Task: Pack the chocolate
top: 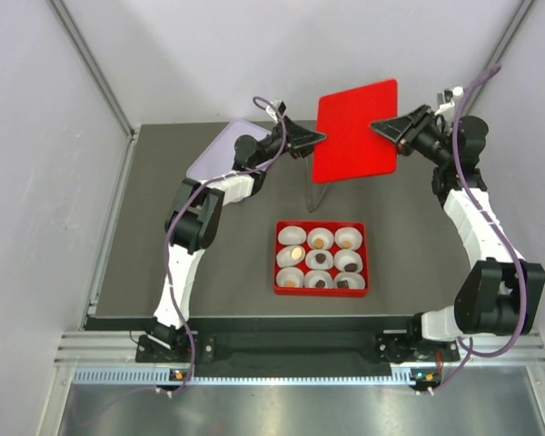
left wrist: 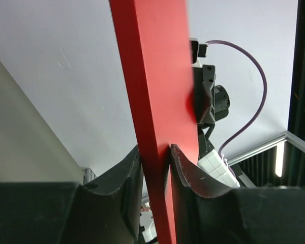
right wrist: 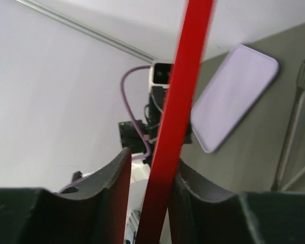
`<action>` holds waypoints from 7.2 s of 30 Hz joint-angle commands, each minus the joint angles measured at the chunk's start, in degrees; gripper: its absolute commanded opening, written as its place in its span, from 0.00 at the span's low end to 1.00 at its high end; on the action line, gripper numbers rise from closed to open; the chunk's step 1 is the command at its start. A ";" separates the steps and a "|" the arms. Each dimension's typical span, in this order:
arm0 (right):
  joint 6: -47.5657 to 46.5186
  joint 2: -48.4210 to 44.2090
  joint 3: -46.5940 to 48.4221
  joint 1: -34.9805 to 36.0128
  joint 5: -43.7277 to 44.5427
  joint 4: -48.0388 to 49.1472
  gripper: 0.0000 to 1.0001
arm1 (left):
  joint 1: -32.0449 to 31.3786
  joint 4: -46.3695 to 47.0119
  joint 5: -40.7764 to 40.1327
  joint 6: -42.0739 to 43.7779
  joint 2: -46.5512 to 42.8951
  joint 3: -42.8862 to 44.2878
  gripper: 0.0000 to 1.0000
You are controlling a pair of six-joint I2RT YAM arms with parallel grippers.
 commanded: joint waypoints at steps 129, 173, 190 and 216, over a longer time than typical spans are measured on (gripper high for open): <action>-7.73 -32.83 -39.98 6.63 -2.80 1.30 0.92 | 1.04 5.81 -27.36 3.17 -57.62 -72.44 0.00; -15.45 -39.86 -46.40 9.18 -5.78 -5.27 0.00 | -3.79 -56.82 -26.92 46.66 -72.73 -68.76 0.62; -15.71 -39.16 -46.66 4.35 -9.56 -7.90 0.00 | -3.26 -71.78 -32.28 54.67 -73.08 -61.63 0.70; -25.02 -30.46 -46.92 -2.33 -8.16 -10.98 0.00 | -3.35 -65.46 -22.70 52.21 -63.77 -63.04 0.52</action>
